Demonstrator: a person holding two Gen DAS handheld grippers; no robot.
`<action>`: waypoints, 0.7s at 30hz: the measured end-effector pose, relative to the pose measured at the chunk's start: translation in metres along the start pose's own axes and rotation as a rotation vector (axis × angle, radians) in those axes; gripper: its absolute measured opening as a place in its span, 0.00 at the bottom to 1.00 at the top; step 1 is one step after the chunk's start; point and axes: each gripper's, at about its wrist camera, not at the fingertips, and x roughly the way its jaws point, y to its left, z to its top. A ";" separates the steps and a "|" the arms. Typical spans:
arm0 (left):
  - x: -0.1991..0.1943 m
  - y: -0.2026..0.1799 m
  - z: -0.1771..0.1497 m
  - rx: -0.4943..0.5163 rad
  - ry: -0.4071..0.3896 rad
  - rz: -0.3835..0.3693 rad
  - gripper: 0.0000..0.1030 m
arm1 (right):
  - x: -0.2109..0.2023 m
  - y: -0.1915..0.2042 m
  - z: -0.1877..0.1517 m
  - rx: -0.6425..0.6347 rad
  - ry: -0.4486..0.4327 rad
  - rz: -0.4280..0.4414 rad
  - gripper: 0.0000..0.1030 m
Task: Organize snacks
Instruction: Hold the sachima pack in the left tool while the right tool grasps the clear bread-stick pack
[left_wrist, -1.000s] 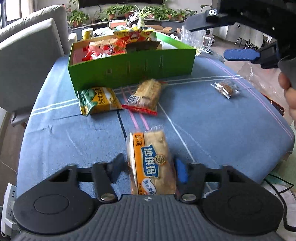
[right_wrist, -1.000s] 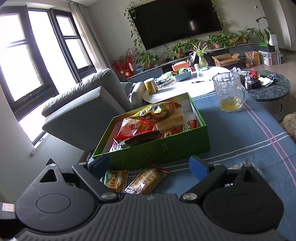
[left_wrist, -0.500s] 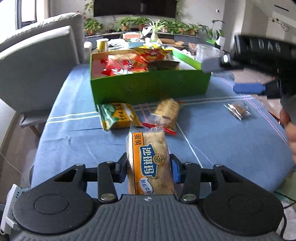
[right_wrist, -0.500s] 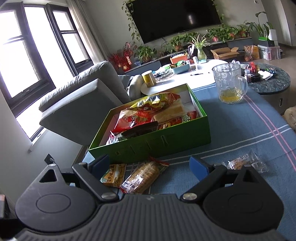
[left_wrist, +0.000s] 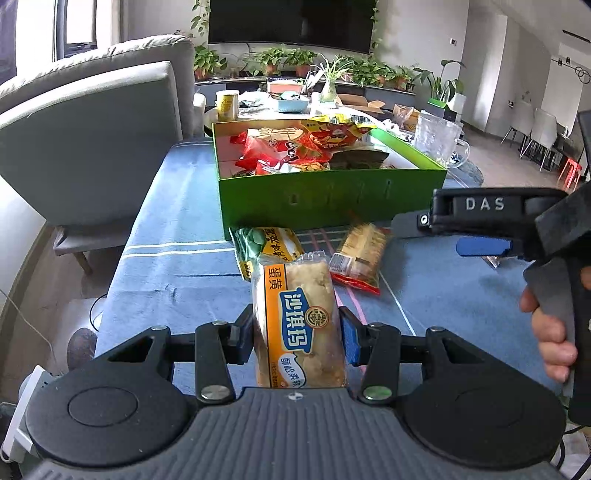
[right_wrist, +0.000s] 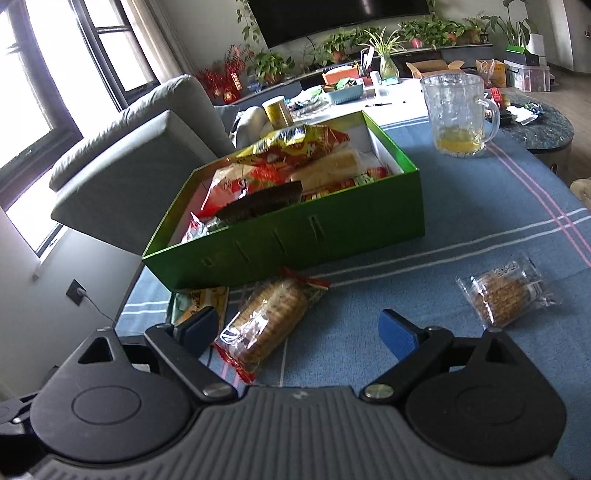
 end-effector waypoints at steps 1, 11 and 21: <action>0.001 0.001 0.000 -0.002 0.000 0.000 0.41 | 0.001 0.000 0.000 0.001 0.003 -0.004 0.82; 0.001 0.012 0.004 -0.025 -0.017 0.007 0.41 | 0.020 -0.001 0.004 0.065 0.026 -0.066 0.82; 0.002 0.031 0.006 -0.067 -0.025 0.019 0.41 | 0.055 0.036 0.005 -0.026 0.031 -0.175 0.82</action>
